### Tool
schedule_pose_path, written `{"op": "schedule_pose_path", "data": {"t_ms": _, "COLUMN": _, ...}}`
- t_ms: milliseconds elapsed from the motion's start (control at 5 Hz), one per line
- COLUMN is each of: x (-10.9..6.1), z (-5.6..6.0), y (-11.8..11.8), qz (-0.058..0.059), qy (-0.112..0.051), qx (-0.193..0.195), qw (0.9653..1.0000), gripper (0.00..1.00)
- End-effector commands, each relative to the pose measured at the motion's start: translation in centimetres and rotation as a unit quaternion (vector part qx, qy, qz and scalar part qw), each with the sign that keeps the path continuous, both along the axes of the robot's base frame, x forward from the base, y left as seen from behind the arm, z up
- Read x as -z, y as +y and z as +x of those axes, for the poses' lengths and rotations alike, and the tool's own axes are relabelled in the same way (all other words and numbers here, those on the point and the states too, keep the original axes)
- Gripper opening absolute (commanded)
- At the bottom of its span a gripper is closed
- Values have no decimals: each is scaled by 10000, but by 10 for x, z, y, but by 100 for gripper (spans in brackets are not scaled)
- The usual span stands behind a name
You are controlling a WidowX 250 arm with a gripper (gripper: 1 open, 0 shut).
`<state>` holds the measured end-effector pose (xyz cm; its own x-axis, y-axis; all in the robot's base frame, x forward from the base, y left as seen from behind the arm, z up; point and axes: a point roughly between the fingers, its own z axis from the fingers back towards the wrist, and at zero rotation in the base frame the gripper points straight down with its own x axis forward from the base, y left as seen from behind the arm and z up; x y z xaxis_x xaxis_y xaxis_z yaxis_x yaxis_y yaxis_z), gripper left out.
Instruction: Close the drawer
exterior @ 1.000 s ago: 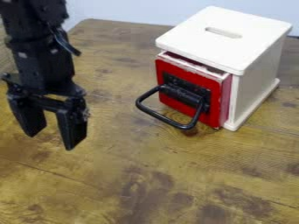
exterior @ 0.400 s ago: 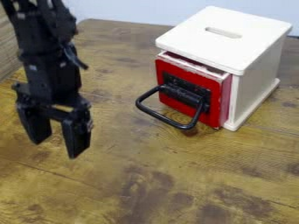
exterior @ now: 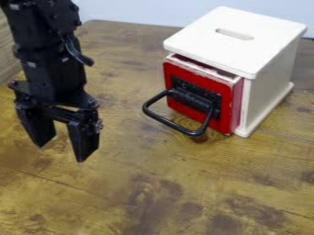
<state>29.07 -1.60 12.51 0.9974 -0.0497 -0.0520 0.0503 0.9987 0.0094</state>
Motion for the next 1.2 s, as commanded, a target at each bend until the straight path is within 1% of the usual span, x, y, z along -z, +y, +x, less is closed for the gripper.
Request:
{"op": "schedule_pose_path", "data": {"t_ms": 0, "x": 0, "z": 2, "y": -4, "qz": 55, "qy": -130, "qx": 12, "qw": 9999, "gripper": 100}}
{"op": "schedule_pose_path", "data": {"t_ms": 200, "x": -4, "z": 0, "y": 3, "qz": 118, "qy": -135, "qx": 14, "qw": 9998, "gripper": 100}}
{"op": "schedule_pose_path", "data": {"t_ms": 400, "x": -4, "z": -8, "y": 0, "qz": 138, "qy": -46, "qx": 60, "qw": 9999, "gripper": 100}}
{"op": "schedule_pose_path", "data": {"t_ms": 600, "x": -8, "z": -3, "y": 11, "qz": 152, "qy": -66, "qx": -79, "qw": 9998, "gripper": 100}}
{"op": "schedule_pose_path", "data": {"t_ms": 800, "x": -8, "z": -2, "y": 17, "qz": 187, "qy": -8, "qx": -168, "qw": 9997, "gripper": 100}}
{"op": "schedule_pose_path", "data": {"t_ms": 1000, "x": -11, "z": 2, "y": 26, "qz": 211, "qy": -19, "qx": -268, "qw": 9994, "gripper": 100}}
